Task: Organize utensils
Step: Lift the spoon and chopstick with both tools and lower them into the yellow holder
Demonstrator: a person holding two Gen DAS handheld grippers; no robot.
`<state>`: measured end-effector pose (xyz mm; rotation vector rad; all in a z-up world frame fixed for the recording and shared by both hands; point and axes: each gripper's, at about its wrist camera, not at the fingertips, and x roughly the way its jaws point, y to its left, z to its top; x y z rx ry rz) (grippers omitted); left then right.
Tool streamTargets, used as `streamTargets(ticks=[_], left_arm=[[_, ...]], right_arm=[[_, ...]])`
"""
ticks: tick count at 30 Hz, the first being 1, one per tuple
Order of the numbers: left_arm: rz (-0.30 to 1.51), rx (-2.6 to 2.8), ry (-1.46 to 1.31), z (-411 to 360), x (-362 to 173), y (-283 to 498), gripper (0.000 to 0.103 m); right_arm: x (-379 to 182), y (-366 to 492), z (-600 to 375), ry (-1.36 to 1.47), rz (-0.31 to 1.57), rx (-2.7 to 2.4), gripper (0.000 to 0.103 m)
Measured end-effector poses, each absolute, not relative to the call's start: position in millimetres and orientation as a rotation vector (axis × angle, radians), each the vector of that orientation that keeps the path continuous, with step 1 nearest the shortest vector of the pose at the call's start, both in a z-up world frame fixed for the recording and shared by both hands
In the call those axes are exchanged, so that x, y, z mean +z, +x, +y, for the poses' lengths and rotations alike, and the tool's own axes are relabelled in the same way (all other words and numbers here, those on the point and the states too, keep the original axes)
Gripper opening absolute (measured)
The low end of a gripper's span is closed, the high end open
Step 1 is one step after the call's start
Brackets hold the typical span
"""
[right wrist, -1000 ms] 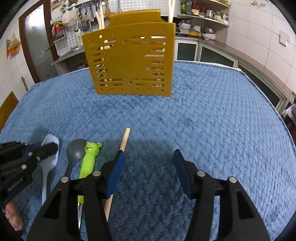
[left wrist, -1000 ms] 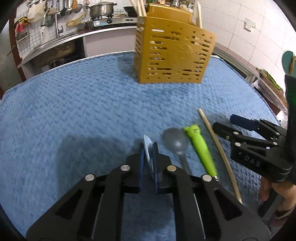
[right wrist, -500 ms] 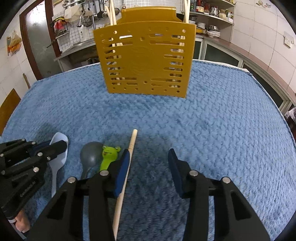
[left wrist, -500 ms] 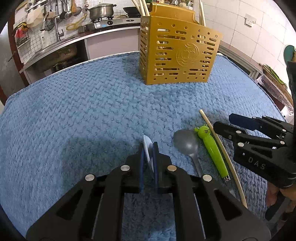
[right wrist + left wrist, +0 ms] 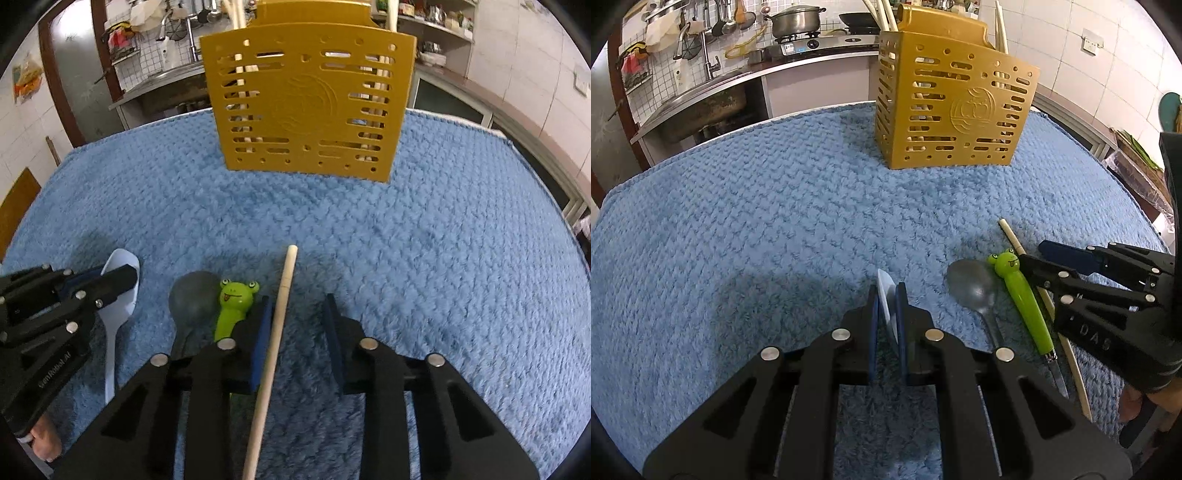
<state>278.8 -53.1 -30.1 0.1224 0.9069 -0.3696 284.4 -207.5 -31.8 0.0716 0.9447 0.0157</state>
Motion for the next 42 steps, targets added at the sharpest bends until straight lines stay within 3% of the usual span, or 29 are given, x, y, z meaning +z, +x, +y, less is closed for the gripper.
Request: streamTargets(ticks=[5,22,42], left_arm=[[0.899,-0.364,0.117,-52,-28,278,0.007],[0.849,-0.362,0.115,-53,-10,269,0.005],[0.587,-0.343,0.065,-65,76,288,0.004]], right_arm=[[-30,289,-214,0.13,0.967,0.057,0.007],[-1,280,-237,0.214,0.844,0.078,0.006],[73,279,-281,0.241,0.497,0.113,0.006]])
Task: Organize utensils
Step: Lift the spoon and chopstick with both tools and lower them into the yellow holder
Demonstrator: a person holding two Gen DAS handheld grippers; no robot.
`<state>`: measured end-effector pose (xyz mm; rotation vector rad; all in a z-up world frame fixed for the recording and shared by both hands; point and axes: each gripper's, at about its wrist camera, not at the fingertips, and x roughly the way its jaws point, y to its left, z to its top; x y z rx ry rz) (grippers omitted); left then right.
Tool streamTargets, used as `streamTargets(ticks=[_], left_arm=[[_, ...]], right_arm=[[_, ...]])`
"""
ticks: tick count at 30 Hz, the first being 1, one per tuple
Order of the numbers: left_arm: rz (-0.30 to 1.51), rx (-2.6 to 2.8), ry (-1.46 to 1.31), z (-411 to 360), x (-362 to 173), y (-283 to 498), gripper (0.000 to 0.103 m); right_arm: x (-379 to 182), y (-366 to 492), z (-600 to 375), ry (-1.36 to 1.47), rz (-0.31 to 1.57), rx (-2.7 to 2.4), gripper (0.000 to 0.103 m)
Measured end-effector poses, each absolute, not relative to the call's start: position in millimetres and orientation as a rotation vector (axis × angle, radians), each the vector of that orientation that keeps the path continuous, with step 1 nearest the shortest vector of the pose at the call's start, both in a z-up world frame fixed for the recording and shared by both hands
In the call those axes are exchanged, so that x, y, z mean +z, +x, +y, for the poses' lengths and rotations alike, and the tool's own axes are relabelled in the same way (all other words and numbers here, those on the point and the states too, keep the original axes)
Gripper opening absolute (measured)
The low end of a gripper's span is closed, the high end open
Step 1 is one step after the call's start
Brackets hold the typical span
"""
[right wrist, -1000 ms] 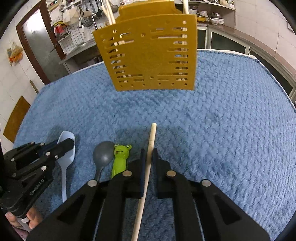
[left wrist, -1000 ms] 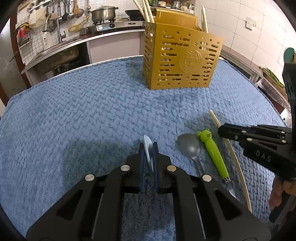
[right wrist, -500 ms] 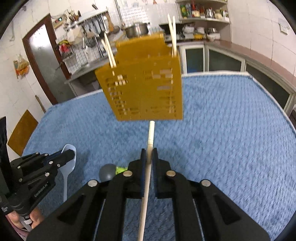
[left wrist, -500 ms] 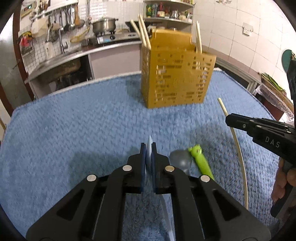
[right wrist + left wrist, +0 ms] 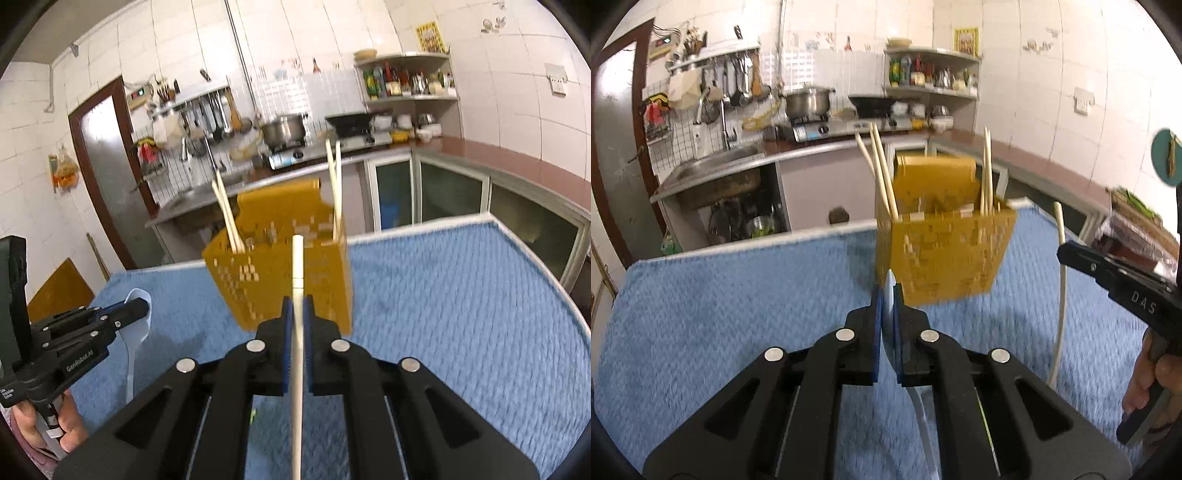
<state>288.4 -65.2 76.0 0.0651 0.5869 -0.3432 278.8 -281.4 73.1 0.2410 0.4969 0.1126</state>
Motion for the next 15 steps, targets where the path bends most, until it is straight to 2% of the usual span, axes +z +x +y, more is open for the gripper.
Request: streamTargets(ticks=[15], left_arm=[[0.454,-0.361,0.008,-78,119,332,0.004]], right_arm=[[128,302,-293,0.192,0.34,0.089,0.006]])
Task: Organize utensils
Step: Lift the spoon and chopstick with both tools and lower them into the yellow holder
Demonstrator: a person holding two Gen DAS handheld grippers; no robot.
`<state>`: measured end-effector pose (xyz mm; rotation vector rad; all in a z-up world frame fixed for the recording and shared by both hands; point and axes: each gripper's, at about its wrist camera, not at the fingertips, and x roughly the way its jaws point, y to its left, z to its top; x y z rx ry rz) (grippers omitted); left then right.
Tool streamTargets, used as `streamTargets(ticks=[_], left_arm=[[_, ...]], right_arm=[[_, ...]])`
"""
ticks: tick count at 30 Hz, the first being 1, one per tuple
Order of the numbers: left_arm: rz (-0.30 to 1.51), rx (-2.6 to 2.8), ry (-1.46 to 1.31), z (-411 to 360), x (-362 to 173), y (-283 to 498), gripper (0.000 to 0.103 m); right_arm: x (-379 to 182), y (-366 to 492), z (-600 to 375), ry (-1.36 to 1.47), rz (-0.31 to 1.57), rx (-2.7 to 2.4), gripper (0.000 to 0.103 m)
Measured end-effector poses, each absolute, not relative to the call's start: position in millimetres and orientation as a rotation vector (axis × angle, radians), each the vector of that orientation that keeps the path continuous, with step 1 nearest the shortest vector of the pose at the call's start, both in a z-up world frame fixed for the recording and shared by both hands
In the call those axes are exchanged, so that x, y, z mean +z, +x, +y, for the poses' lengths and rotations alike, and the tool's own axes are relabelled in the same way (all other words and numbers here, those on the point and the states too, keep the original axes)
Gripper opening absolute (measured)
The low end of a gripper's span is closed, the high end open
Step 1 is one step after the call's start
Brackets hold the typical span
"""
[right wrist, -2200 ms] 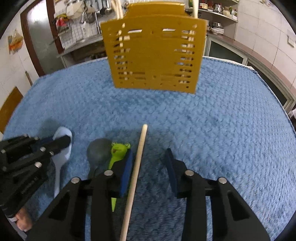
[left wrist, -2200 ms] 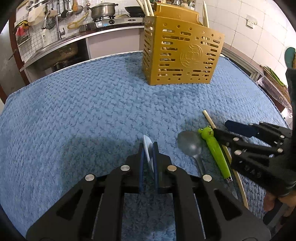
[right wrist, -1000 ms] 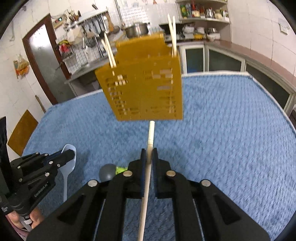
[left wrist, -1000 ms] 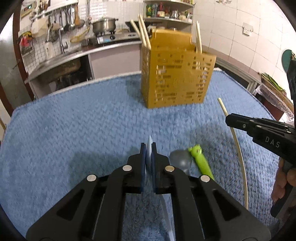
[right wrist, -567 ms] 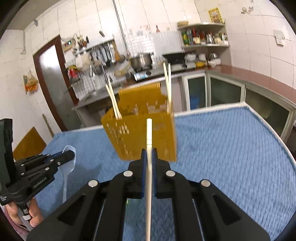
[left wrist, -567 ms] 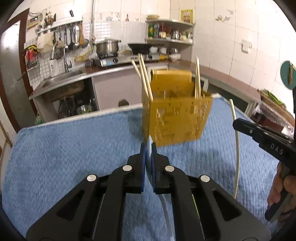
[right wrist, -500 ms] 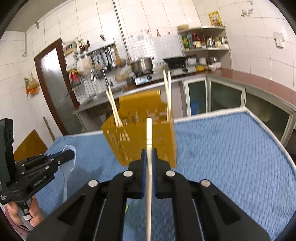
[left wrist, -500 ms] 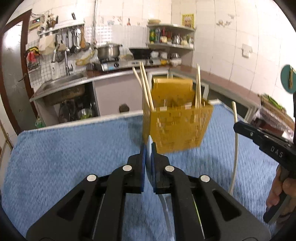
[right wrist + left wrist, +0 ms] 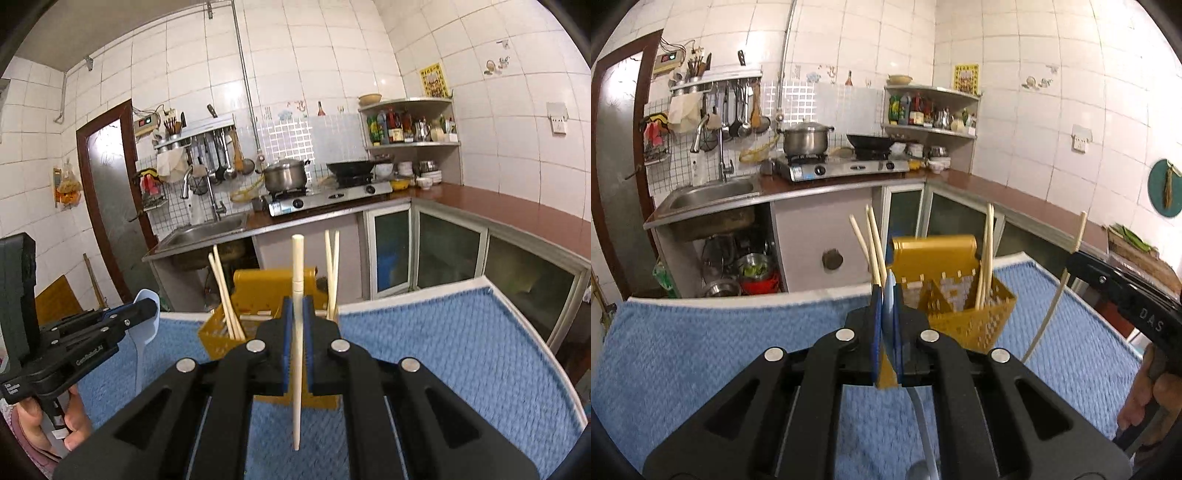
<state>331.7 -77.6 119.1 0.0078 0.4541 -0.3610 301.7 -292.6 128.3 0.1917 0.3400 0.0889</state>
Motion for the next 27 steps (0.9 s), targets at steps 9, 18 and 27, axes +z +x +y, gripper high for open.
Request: streamTargets(ticks=[9,18,27], left_arm=[[0.293,-0.33,0.055,-96,170,349,0.004],[0.046,-0.249,0.089,-128,201,377,0.004],[0.088,-0.252,0.022,-132,151,427,0.004]], right_arm=[[180,308,-306,0.186,0.273,0.061,0.006],[224,331,-310,0.16,0.207,0.048,0.006],[197,371,-308,0.149,0.233,0.052,0.006]])
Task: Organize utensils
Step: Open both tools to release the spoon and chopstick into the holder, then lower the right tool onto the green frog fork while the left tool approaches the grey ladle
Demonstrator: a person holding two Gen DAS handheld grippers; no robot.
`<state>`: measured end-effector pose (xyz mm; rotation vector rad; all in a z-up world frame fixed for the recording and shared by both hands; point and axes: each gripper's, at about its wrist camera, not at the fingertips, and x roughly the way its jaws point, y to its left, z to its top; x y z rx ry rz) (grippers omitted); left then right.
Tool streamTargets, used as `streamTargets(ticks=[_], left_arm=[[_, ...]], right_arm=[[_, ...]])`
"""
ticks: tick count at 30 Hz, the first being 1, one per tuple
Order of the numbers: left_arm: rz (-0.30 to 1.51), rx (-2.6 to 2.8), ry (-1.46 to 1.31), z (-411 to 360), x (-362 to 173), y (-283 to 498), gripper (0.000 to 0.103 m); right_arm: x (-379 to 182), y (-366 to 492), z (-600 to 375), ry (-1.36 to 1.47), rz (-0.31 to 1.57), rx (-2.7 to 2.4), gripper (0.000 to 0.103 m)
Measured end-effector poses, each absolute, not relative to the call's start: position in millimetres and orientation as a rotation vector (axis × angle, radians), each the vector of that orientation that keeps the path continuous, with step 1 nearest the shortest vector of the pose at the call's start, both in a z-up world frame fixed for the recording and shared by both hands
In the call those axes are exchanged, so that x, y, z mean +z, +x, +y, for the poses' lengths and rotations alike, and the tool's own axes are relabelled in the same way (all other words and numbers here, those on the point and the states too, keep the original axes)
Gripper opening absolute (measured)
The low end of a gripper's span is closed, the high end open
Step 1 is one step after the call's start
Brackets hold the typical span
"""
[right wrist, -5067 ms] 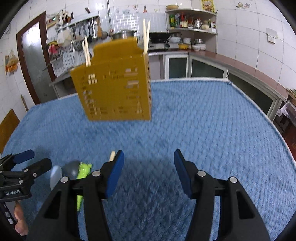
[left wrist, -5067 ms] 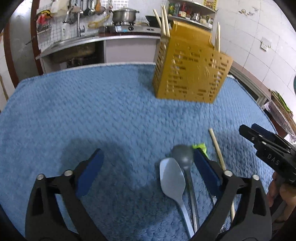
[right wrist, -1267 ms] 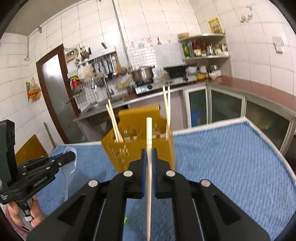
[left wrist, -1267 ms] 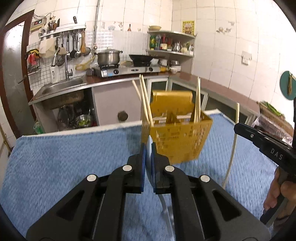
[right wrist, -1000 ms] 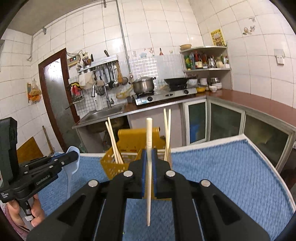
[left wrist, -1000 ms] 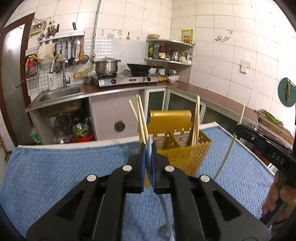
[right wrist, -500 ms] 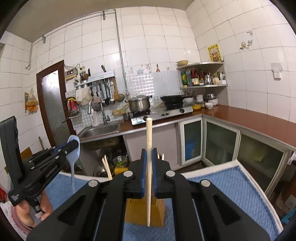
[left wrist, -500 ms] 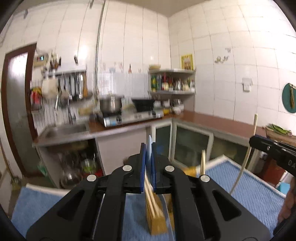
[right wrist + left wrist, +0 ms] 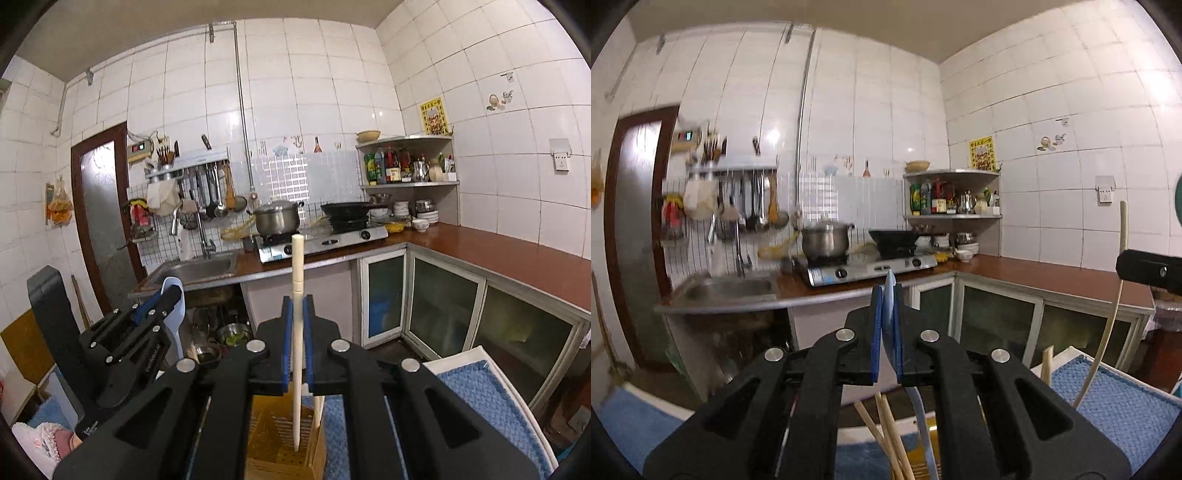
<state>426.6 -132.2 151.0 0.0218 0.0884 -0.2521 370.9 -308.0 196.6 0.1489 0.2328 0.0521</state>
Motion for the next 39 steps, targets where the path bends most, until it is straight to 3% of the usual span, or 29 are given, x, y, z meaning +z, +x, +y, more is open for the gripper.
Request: streamTargets(ticks=[10,21,22,23,24,25,34,39], left_arm=[[0.191,-0.295,0.01,-122,106,432,0.004],[0.341,-0.318,0.007,-108,97,409,0.006],[0.347,-0.318,0.004,-106,97,407,0.013],[0.363,-0.312,-0.002,-101,99,402,0.021],[0.373,-0.308,-0.006,-100,99,399,0.042],[0.383,-0.295,-0.02,-93,101,392,0.06],[0.474,-0.237,-0.016,-56,96,343,0.091],[0.548,-0.24,-0.032,-40,81,321,0.092]], right_arm=[[138,390,-303,0.109,0.338,0.053,0.006],[104,385,-304,0.133,0.422,0.073,0.008],[104,381,-305,0.129,0.428,0.069,0.01],[105,378,-306,0.121,0.43,0.056,0.029],[105,375,-307,0.119,0.431,0.047,0.055],[106,367,-309,0.132,0.412,0.033,0.061],[101,322,-314,0.153,0.445,-0.019,0.061],[85,302,-308,0.176,0.493,-0.028,0.062]])
